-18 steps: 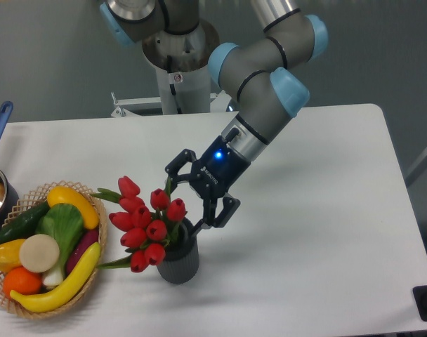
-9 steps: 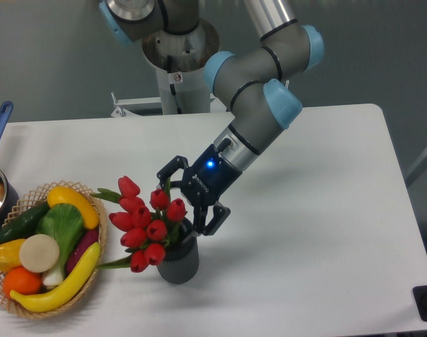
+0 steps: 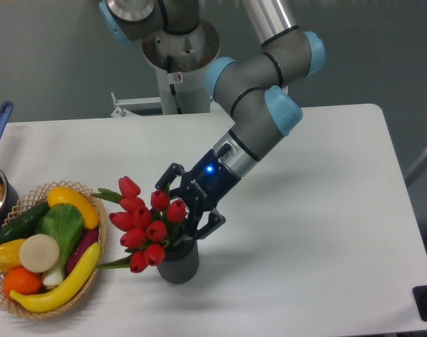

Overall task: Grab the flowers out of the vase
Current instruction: 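Lower the open gripper around the red tulip stems above the vase, then close the gripper on the tulip stems, then lift the gripped tulips up out of the grey vase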

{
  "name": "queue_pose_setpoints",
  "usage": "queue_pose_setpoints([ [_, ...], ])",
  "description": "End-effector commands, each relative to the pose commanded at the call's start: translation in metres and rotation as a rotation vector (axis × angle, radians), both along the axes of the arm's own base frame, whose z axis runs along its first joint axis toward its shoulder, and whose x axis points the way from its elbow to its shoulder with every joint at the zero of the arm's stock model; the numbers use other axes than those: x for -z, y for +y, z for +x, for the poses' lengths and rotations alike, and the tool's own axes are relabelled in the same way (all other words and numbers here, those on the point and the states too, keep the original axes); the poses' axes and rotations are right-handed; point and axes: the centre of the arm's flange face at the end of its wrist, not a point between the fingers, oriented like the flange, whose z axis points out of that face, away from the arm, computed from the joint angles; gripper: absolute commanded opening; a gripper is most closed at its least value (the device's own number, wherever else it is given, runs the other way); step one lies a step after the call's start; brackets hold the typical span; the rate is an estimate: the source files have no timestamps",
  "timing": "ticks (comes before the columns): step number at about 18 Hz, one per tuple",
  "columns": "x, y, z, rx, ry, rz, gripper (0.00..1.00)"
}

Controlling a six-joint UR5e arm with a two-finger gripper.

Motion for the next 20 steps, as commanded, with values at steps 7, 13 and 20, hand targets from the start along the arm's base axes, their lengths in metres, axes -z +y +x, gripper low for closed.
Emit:
queue_pose_setpoints([
  [7, -0.008, -0.001, 0.0, -0.029, -0.066, 0.018, 0.44],
  [13, -0.014, -0.002, -0.001, -0.037, -0.096, 0.038, 0.44],
  [20, -0.054, -0.006, -0.005, -0.078, -0.144, 0.078, 0.44],
])
